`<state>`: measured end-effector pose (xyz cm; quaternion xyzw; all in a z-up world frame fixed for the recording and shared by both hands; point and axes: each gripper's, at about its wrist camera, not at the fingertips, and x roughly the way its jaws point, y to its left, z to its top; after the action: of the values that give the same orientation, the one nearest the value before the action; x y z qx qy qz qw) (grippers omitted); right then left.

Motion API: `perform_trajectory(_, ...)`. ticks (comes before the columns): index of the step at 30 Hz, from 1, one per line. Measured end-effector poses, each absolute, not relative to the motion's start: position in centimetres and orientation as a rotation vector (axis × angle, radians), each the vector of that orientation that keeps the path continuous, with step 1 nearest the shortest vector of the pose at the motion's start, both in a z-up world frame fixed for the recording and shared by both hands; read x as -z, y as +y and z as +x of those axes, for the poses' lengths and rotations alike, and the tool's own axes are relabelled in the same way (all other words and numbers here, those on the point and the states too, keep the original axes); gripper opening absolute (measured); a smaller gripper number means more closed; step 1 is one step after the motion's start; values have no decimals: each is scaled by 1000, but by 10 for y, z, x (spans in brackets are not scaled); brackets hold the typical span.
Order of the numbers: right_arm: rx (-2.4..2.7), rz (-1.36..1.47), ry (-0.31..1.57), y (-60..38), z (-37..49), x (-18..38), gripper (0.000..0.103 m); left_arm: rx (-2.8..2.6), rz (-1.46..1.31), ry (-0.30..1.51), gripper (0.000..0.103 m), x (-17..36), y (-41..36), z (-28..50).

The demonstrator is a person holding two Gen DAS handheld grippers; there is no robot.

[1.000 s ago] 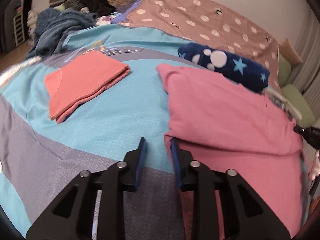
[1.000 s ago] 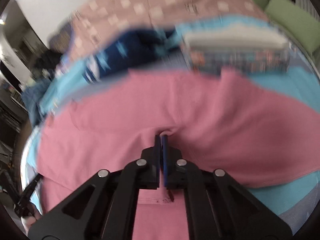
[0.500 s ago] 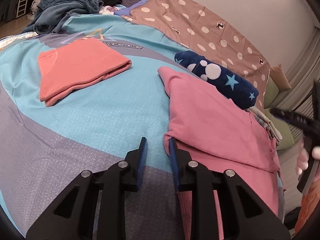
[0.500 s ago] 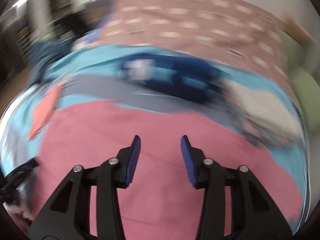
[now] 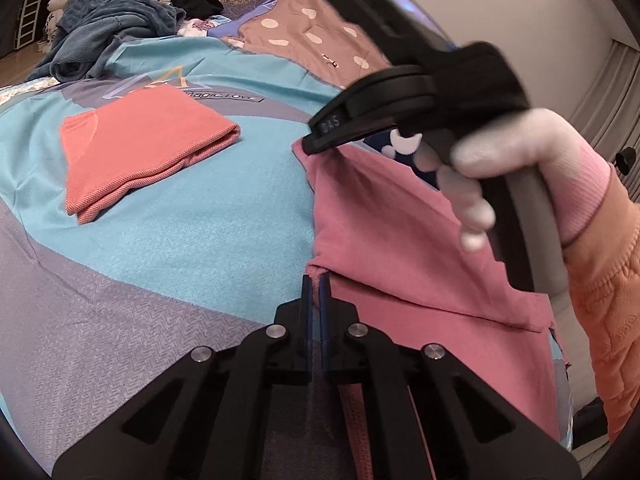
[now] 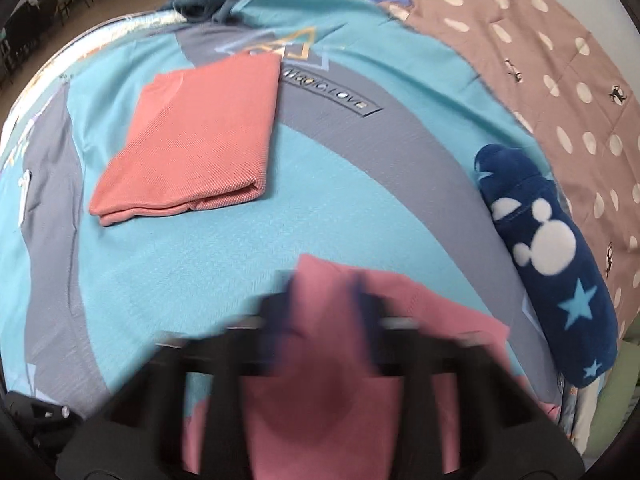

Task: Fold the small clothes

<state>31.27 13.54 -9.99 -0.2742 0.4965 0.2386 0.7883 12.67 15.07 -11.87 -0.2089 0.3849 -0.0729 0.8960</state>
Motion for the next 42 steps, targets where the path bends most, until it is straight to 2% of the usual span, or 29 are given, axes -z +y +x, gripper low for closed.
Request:
perform_trajectory(6,-528,-309,996,128,339,92,0,94,-400,785,0,115,150,120)
perform_trajectory(11,-549,-254,933,84,309,56,2,105,-449,757,0,112,164,113)
perform_trajectory(16,-588,-95,911,-20,234,35,13,232,-386,586,0,77,148,96)
perform_trajectory(19,-539,74,953,-93,194,53,17,359,-371,639,0,71,124,114)
perform_trajectory(22,-365,106,1078,-136,182,101,20,256,-278,837,19,107,101,143)
perform_trajectory(23,-379,156,1056,-148,179,112,14,245,-285,905,19,123,100,151)
perform_trajectory(26,-437,250,986,-165,169,119,14,279,-337,901,19,119,110,151)
perform_trajectory(32,-402,210,977,-163,157,107,13,225,-164,907,19,110,91,149)
perform_trajectory(35,-368,261,897,-196,135,86,13,222,-85,883,20,93,69,143)
perform_trajectory(36,-342,272,845,-219,124,79,15,245,-87,870,20,88,65,142)
perform_trajectory(38,-256,296,796,-262,109,72,33,274,-78,856,26,78,48,141)
perform_trajectory(39,-186,349,777,-301,98,72,36,286,-70,855,30,75,38,141)
perform_trajectory(40,-139,400,771,-329,90,73,37,301,-60,856,36,74,24,144)
perform_trajectory(42,-20,565,758,-398,65,82,37,321,-42,866,40,78,2,150)
